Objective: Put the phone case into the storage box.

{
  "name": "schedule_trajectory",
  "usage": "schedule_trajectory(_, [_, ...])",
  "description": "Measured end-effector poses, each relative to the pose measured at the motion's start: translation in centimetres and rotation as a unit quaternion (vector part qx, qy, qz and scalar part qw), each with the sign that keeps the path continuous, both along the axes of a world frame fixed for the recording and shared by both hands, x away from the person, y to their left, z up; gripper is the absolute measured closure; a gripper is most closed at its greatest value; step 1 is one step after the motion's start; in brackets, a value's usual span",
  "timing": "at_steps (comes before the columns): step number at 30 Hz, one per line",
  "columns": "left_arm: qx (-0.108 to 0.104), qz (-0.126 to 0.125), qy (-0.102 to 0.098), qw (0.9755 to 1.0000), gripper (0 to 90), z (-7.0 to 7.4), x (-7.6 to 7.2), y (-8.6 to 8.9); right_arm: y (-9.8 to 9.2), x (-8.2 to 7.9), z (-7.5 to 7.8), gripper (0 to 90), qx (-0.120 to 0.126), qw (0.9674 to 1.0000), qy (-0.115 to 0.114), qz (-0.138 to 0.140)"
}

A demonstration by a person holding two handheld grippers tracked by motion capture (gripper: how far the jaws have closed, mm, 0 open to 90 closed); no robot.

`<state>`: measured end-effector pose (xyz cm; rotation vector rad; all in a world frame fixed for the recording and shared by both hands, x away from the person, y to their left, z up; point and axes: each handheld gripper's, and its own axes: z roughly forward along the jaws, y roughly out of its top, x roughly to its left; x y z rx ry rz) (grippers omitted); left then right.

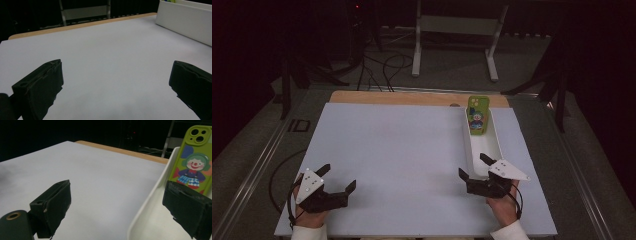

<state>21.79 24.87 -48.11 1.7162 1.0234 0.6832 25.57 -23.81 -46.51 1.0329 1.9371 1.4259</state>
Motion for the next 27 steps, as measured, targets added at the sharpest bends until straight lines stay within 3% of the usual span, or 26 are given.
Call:
schedule_trajectory(13, [-0.005,0.0,-0.009,0.9999,0.0,0.0,0.0,0.5,-1.9,-1.4,-0.7,8.1,0.025,0.9991,-0.028,-0.018])
schedule_trajectory(19, [0.002,-0.01,-0.012,0.9999,0.0,0.0,0.1,0.0,-2.6,-1.8,-0.7,8.1,0.028,0.9988,-0.031,-0.027])
schedule_trajectory(27, [0.005,-0.01,-0.01,0.9999,0.0,-0.1,0.2,-0.1,-2.6,-1.8,-0.9,8.1,0.033,0.9989,-0.028,-0.017])
